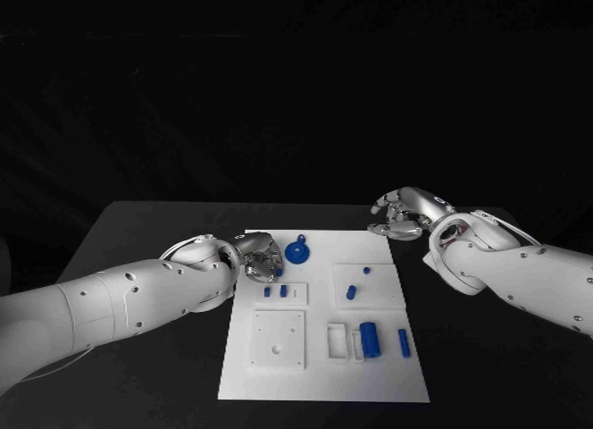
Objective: Assemble the parts on the task board
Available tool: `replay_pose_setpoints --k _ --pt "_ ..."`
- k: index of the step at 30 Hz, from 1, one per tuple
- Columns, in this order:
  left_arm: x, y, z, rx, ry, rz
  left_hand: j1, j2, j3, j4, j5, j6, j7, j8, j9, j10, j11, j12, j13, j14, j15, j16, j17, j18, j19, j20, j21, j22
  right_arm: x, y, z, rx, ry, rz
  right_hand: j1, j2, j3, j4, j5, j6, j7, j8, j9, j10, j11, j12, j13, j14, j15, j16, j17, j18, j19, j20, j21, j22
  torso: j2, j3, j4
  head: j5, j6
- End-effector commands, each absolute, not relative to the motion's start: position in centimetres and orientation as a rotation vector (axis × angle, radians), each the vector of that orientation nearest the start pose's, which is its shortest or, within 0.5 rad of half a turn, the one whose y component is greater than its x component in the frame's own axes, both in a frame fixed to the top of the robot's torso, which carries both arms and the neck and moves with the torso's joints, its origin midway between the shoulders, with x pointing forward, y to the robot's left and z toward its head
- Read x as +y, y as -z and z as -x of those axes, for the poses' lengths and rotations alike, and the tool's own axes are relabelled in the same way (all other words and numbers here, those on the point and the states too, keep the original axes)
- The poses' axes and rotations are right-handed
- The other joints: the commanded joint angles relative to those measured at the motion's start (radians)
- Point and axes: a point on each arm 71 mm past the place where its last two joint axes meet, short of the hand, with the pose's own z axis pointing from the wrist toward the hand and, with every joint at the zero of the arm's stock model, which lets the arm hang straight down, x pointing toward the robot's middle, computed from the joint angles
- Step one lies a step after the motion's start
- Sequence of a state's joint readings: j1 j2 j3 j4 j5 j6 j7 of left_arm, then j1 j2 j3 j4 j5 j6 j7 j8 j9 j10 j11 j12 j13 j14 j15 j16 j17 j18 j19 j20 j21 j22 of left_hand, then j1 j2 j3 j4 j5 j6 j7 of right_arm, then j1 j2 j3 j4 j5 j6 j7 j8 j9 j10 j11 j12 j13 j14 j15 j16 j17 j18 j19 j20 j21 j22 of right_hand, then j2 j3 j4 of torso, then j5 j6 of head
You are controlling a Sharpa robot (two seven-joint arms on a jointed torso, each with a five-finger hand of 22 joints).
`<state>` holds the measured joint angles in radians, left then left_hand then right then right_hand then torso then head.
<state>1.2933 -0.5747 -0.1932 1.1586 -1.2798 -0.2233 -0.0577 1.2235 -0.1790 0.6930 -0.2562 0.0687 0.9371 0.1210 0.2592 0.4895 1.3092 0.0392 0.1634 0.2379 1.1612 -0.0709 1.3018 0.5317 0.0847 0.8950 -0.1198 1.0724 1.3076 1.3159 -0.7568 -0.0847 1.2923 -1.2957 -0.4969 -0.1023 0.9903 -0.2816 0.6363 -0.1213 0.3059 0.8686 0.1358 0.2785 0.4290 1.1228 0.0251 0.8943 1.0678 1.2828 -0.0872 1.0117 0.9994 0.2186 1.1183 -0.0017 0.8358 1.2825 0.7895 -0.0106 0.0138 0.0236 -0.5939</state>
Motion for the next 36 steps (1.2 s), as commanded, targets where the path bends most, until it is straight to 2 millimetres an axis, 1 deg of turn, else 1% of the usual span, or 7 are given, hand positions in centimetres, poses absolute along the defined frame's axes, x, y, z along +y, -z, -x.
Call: replay_pose_setpoints --k 1,13,19,23,25,31,36 --pt "16.9 21.2 -54.5 1.804 0.613 -0.118 -0.003 -0.012 0.0 -0.003 -0.005 -0.012 0.002 -0.006 -0.003 -0.007 0.001 -0.003 0.002 -0.006 -0.001 0.005 -0.001 0.01 -0.005 -0.049 0.001 0.012 -23.5 14.4 -54.4 1.474 -0.557 -0.067 -0.005 0.003 -0.007 -0.001 0.002 0.004 0.002 0.003 0.001 -0.003 -0.002 0.001 -0.002 0.005 0.001 -0.007 0.002 0.043 0.006 -0.001 -0.005 0.002 0.0 -0.0002 -0.0002 -0.001 0.0" --pt "18.1 20.8 -54.7 1.75 0.624 -0.055 0.01 -0.021 0.004 0.003 0.0 -0.052 0.003 -0.022 -0.013 -0.012 0.003 -0.008 0.001 -0.004 0.001 0.006 -0.006 0.013 -0.003 -0.047 0.0 0.01 -23.4 14.6 -54.0 1.498 -0.595 -0.05 0.002 0.002 -0.006 -0.012 -0.002 -0.003 0.005 0.0 -0.001 -0.015 0.002 -0.005 -0.013 -0.001 0.004 -0.016 0.003 0.043 -0.002 0.002 -0.013 0.003 0.0 0.001 0.0 -0.003 0.005" --pt "18.8 20.3 -54.7 1.712 0.701 0.044 0.017 -0.021 0.012 0.005 0.002 -0.041 0.016 -0.013 -0.01 -0.029 0.01 -0.018 -0.002 -0.009 0.008 0.002 -0.01 0.013 -0.007 -0.043 -0.003 0.008 -23.2 15.2 -53.5 1.541 -0.643 -0.021 0.019 0.012 0.005 -0.04 -0.012 -0.007 0.014 0.0 0.0 -0.078 0.012 -0.096 -0.081 -0.038 0.014 -0.058 -0.015 0.042 -0.046 0.02 -0.039 0.006 0.0 0.0009 -0.0011 -0.012 0.01" --pt "19.4 19.8 -54.5 1.678 0.78 0.144 0.009 -0.024 0.017 0.012 0.005 -0.02 0.033 0.002 -0.006 -0.048 0.021 -0.029 -0.006 -0.034 0.019 -0.022 -0.022 0.01 -0.025 -0.032 -0.019 0.002 -22.8 15.7 -53.2 1.574 -0.646 0.041 0.041 0.026 0.029 -0.07 -0.047 -0.006 0.029 0.005 0.002 -0.166 0.033 -0.297 -0.236 -0.06 0.043 -0.069 -0.017 0.038 -0.074 0.033 -0.049 0.016 0.0 0.0016 -0.0019 -0.02 0.013" --pt "19.8 19.5 -54.3 1.658 0.839 0.22 -0.012 -0.031 0.016 0.023 0.002 -0.02 0.032 0.006 -0.006 -0.059 0.029 -0.035 -0.008 -0.076 0.029 -0.068 -0.044 0.002 -0.06 -0.02 -0.05 -0.009 -22.6 15.9 -53.0 1.588 -0.635 0.081 0.074 0.034 0.062 -0.095 -0.091 0.01 0.043 0.019 0.01 -0.161 0.052 -0.447 -0.377 -0.063 0.05 -0.064 -0.014 0.04 -0.078 0.042 -0.048 0.027 0.0 0.0018 -0.0009 -0.025 0.014" --pt "20.6 18.3 -53.5 1.622 1.008 0.415 -0.06 -0.031 -0.023 0.039 -0.003 -0.028 0.033 0.017 -0.005 -0.073 0.044 -0.041 -0.007 -0.137 0.049 -0.2 -0.109 -0.021 -0.132 0.003 -0.132 -0.044 -22.2 16.6 -52.7 1.599 -0.555 0.226 0.114 0.042 0.097 -0.127 -0.11 0.041 0.024 0.046 0.024 -0.087 0.061 -0.611 -0.553 -0.055 0.065 -0.053 -0.012 0.043 -0.063 0.042 -0.047 0.04 0.0 0.0016 0.0007 -0.036 0.018" --pt "21.4 17.8 -52.6 1.611 1.138 0.581 -0.073 -0.022 -0.043 0.037 -0.004 -0.031 0.032 0.03 -0.003 -0.105 0.068 -0.062 -0.02 -0.181 0.078 -0.332 -0.165 -0.041 -0.184 0.027 -0.2 -0.073 -21.9 17.4 -52.5 1.615 -0.48 0.318 0.123 0.031 0.096 -0.139 -0.125 0.045 0.022 0.048 0.026 -0.06 0.065 -0.661 -0.607 -0.048 0.065 -0.044 -0.011 0.043 -0.053 0.038 -0.045 0.044 0.0 0.0013 0.0008 -0.039 0.019"
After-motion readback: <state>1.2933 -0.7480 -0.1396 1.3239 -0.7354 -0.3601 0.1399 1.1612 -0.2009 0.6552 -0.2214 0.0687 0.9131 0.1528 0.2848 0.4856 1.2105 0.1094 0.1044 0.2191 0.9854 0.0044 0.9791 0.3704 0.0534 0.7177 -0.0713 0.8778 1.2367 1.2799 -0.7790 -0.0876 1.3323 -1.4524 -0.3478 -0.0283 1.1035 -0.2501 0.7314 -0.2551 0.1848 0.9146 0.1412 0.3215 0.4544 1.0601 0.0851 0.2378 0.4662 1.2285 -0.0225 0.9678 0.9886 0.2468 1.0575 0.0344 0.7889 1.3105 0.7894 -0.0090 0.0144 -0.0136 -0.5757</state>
